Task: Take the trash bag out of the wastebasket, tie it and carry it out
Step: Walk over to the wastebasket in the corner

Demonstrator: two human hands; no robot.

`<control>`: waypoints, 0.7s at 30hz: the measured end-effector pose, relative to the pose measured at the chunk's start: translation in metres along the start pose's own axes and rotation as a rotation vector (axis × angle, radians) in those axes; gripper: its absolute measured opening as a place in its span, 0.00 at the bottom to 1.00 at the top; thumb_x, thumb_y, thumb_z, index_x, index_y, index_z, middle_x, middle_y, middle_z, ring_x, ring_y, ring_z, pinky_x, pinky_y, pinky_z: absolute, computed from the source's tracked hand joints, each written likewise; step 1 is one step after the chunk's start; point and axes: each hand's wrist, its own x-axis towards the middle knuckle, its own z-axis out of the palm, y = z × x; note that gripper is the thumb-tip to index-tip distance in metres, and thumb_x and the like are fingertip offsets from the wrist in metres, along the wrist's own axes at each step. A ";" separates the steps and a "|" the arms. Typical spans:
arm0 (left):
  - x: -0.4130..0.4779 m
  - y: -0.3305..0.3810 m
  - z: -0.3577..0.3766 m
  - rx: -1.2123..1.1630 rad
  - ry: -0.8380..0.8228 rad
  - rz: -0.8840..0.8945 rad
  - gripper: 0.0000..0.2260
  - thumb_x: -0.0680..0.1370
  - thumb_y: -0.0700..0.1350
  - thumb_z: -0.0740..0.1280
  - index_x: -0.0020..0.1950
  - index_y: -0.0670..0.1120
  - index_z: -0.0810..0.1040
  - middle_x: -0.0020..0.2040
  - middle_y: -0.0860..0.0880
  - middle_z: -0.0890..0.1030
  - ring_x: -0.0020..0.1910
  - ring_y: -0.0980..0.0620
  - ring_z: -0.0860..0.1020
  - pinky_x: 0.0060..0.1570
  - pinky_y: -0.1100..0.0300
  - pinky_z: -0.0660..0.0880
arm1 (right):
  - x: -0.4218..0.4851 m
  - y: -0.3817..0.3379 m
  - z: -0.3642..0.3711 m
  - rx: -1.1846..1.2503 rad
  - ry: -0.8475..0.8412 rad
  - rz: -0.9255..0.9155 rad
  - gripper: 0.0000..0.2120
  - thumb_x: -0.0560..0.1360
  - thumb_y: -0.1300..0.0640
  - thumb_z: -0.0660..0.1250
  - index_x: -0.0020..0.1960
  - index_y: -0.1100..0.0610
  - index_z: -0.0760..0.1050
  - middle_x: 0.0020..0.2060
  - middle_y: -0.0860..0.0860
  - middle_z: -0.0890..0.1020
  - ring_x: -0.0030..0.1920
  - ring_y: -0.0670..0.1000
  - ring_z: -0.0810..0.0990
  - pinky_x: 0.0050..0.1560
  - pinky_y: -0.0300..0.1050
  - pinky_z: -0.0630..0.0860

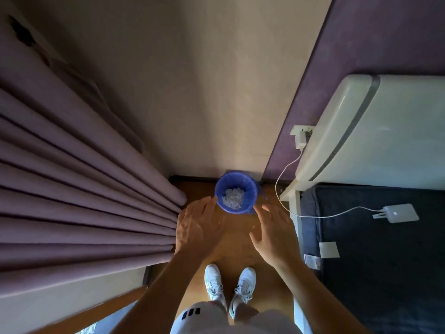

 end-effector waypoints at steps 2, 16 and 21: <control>0.007 -0.002 0.005 -0.035 -0.007 -0.005 0.18 0.71 0.49 0.74 0.57 0.53 0.72 0.50 0.48 0.84 0.49 0.44 0.82 0.48 0.49 0.77 | 0.004 0.001 0.008 -0.004 -0.002 0.011 0.29 0.69 0.53 0.77 0.67 0.57 0.75 0.60 0.56 0.82 0.60 0.58 0.81 0.61 0.54 0.77; 0.038 -0.096 0.230 -0.096 -0.064 0.058 0.12 0.71 0.52 0.58 0.51 0.49 0.72 0.40 0.46 0.84 0.38 0.45 0.84 0.39 0.52 0.80 | 0.073 0.097 0.216 -0.010 -0.031 0.036 0.29 0.70 0.50 0.75 0.69 0.54 0.72 0.60 0.54 0.81 0.59 0.54 0.80 0.59 0.51 0.79; 0.038 -0.155 0.373 -0.156 -0.151 -0.076 0.28 0.79 0.65 0.46 0.65 0.52 0.75 0.61 0.51 0.79 0.59 0.50 0.76 0.58 0.52 0.73 | 0.098 0.164 0.327 -0.060 -0.002 0.021 0.24 0.75 0.47 0.66 0.69 0.54 0.72 0.59 0.54 0.80 0.57 0.53 0.80 0.56 0.48 0.79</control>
